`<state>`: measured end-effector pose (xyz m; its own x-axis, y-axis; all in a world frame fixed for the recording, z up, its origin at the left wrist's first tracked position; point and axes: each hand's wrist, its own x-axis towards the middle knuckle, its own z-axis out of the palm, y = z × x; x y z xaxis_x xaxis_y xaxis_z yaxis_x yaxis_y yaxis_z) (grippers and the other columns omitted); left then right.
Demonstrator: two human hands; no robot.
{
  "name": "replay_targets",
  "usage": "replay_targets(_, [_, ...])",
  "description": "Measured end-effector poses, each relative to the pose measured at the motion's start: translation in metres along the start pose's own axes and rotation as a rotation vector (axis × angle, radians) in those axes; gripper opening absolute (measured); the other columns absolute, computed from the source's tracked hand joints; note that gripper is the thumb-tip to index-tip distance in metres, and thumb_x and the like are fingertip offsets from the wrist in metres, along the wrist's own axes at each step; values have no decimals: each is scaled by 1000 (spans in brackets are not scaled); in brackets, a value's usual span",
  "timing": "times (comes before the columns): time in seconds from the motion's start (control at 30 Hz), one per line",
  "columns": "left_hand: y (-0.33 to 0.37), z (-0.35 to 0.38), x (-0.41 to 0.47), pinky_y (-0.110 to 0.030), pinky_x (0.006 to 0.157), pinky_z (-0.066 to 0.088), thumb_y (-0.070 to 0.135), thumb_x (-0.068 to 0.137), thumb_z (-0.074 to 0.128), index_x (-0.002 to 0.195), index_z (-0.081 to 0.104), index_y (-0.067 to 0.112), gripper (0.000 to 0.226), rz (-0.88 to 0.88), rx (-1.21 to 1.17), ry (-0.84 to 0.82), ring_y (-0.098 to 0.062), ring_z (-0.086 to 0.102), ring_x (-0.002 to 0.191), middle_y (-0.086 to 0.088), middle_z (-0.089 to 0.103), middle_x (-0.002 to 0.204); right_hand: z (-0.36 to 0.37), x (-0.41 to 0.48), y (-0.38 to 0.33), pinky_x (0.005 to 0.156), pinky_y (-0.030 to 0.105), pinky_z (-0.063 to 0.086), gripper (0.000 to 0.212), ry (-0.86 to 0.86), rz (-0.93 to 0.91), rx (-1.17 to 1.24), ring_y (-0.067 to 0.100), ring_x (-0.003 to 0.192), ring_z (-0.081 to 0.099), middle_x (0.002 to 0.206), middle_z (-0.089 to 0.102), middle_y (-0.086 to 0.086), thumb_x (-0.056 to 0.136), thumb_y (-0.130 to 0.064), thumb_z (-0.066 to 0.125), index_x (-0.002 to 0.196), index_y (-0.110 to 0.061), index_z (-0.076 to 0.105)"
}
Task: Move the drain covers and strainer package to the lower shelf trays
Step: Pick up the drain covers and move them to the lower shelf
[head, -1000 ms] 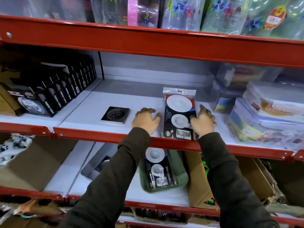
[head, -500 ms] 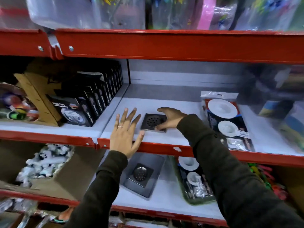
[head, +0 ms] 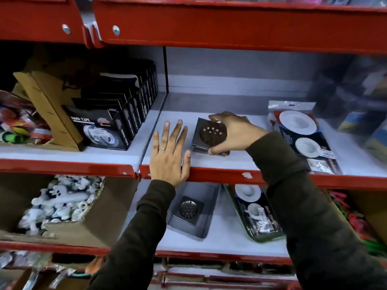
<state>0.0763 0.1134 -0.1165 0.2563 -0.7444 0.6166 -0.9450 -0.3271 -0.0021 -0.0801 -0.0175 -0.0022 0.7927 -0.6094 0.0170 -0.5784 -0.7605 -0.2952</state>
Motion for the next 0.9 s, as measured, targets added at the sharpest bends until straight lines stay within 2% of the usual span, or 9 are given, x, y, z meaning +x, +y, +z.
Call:
replay_targets(0.1, [0, 0, -1, -48, 125, 6, 38, 96, 27, 153, 31, 12, 63, 4, -15, 20, -32, 16, 153, -7, 25, 163, 7, -41, -11, 112, 41, 37, 107, 55, -47, 24, 23, 129, 46, 138, 48, 3, 51, -60, 75, 145, -24, 38])
replay_targets(0.2, [0, -1, -1, -49, 125, 7, 37, 97, 25, 154, 27, 13, 62, 1, 0, 7, -32, 15, 153, -7, 23, 164, 25, -75, -20, 113, 41, 36, 111, 23, -73, 71, 20, 130, 45, 139, 44, 1, 49, -62, 72, 147, -25, 36])
replay_targets(0.37, [1, 0, 0, -50, 125, 9, 39, 98, 22, 154, 29, 12, 63, -12, 13, 17, -33, 20, 152, -7, 26, 163, 74, -105, -23, 112, 38, 35, 107, -202, -79, 66, 17, 127, 42, 137, 42, -3, 54, -56, 78, 147, -26, 35])
replay_targets(0.47, [0, 0, 0, -51, 124, 13, 40, 98, 22, 153, 33, 13, 62, -14, 13, 33, -34, 23, 151, -7, 29, 162, 123, -94, -14, 102, 38, 40, 97, -344, -4, 36, 22, 120, 49, 128, 51, 1, 49, -61, 75, 135, -26, 46])
replay_targets(0.53, [0, 0, 1, -52, 124, 15, 40, 98, 21, 152, 34, 13, 62, -12, 12, 36, -35, 24, 150, -7, 30, 161, 164, -74, -2, 101, 39, 42, 93, -380, 72, 40, 25, 117, 55, 125, 58, 3, 48, -63, 73, 129, -24, 51])
replay_targets(0.63, [-1, 1, 2, -53, 123, 17, 41, 97, 20, 152, 36, 14, 63, -10, 14, 41, -35, 26, 149, -7, 32, 160, 225, -37, 12, 103, 46, 42, 84, -358, 171, 39, 28, 116, 58, 122, 62, 3, 52, -62, 72, 124, -24, 52])
replay_targets(0.73, [-2, 5, 3, -52, 124, 12, 41, 97, 21, 152, 36, 14, 63, -3, 22, 59, -35, 26, 150, -6, 32, 160, 275, -3, 15, 108, 49, 36, 74, -335, 263, 51, 30, 120, 54, 124, 61, 3, 60, -60, 71, 123, -26, 53])
replay_targets(0.9, [-2, 7, 3, -48, 124, 6, 40, 97, 27, 150, 40, 13, 60, 5, 15, 130, -36, 29, 148, -6, 36, 158, 318, 14, 8, 107, 46, 40, 79, -319, 301, -3, 31, 122, 53, 131, 58, 6, 64, -55, 73, 132, -25, 46])
